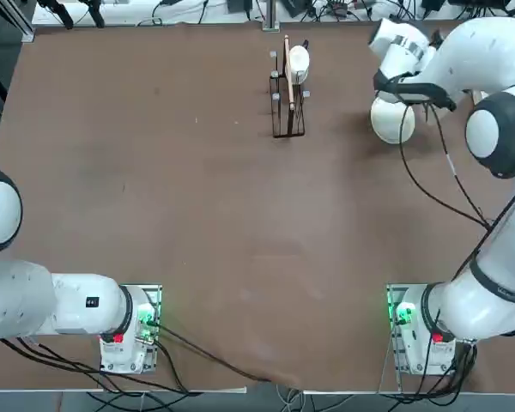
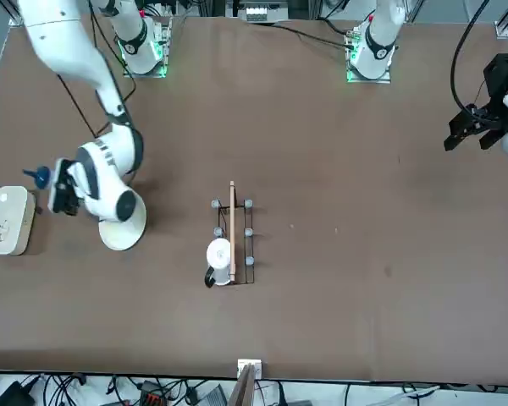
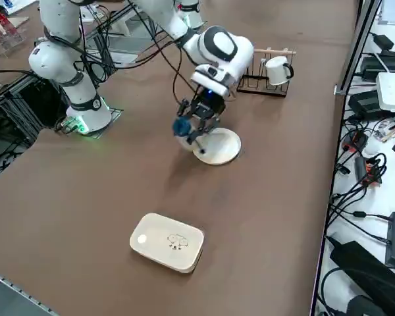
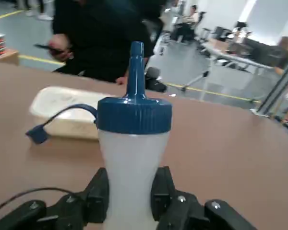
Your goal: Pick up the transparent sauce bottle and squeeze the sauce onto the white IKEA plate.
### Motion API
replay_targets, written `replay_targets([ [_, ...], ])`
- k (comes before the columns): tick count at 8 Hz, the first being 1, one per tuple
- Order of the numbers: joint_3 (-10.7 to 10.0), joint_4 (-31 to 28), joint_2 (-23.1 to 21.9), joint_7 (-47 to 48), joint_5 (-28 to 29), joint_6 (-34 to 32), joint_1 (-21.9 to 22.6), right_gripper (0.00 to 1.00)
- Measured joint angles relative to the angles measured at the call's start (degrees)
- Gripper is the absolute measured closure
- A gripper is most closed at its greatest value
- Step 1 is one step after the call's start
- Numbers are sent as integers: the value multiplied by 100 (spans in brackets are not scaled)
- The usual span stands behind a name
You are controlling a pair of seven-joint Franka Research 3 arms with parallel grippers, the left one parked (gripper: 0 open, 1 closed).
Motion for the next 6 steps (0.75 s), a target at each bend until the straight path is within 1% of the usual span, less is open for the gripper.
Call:
replay_targets([
  [1, 31, 219, 62, -233, 102, 80, 234, 57],
  [3, 73, 715, 159, -834, 594, 233, 597, 57],
  [4, 75, 845, 166, -1132, 821, 409, 724, 57],
  [6, 75, 953, 175, -1645, 1272, 900, 835, 57],
])
